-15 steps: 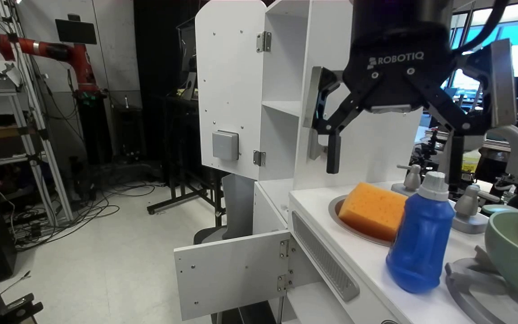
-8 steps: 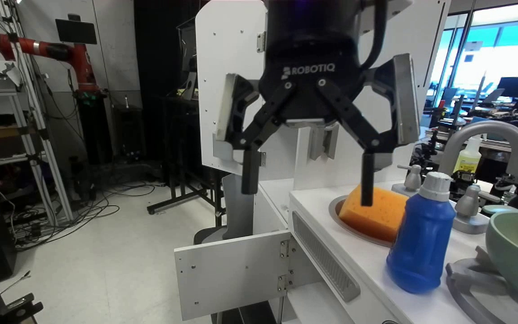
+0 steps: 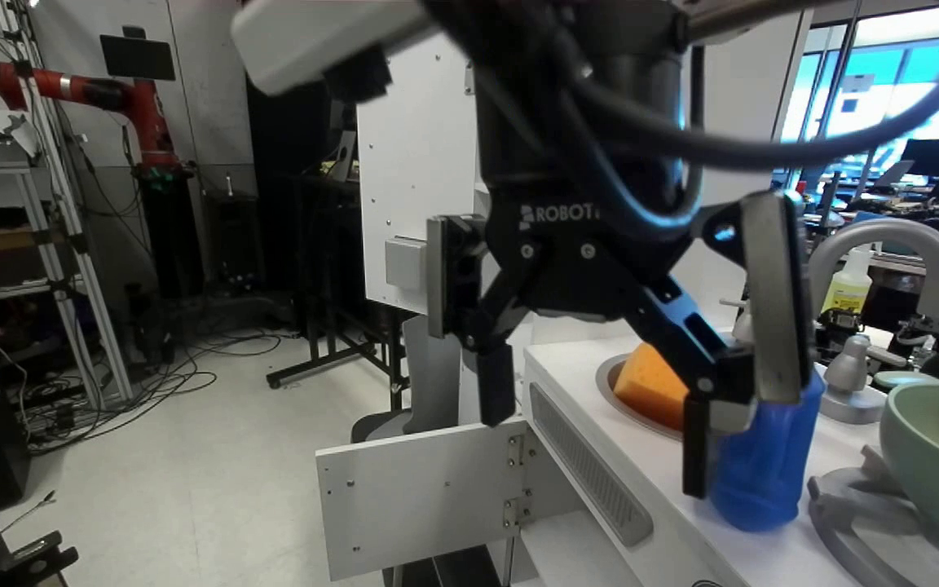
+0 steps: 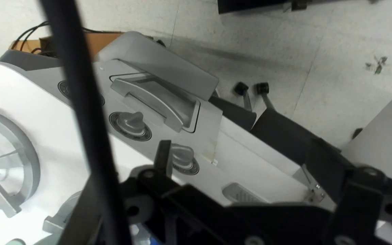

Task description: Put the blue bottle and orange sponge inside the bottom cabinet

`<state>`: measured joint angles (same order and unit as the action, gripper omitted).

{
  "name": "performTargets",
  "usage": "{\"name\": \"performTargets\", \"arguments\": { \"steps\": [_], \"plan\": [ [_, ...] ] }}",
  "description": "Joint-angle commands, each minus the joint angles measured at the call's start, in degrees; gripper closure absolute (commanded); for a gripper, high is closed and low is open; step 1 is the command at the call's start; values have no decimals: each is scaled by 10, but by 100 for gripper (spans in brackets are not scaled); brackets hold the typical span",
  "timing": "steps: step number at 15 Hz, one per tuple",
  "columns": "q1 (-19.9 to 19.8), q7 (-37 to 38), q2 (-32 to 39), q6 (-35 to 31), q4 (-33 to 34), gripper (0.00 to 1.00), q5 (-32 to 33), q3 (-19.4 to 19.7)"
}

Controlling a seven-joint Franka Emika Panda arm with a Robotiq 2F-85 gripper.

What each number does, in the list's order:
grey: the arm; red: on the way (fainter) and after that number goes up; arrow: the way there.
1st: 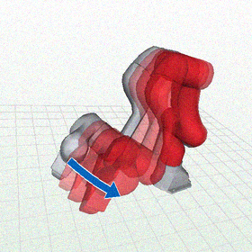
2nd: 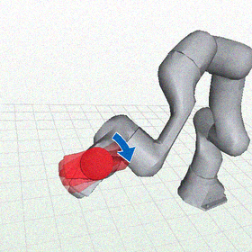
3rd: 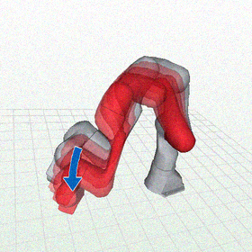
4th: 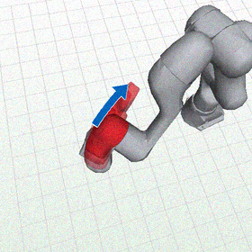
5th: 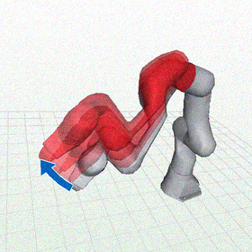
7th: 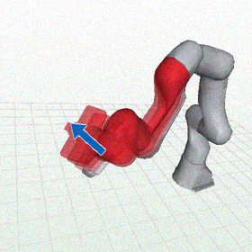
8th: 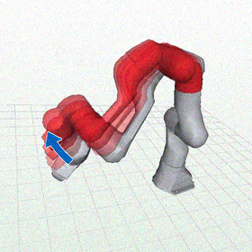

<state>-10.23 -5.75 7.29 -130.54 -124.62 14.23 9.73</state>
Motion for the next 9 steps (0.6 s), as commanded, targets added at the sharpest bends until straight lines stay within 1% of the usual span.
{"name": "performTargets", "arguments": {
  "steps": [1, 2, 4, 6, 7, 9],
  "plan": [
    [-1, 69, 11, -92, -3, 0, -12, 9],
    [-4, 82, 28, -135, -4, 0, -14, 13],
    [9, 144, 38, -179, 6, 0, 5, 17],
    [12, 164, 70, -230, 9, 0, 16, 22],
    [22, 184, 71, -232, 14, 0, 29, 26],
    [34, 204, 97, -248, 22, 0, 64, 43]
  ]
}}
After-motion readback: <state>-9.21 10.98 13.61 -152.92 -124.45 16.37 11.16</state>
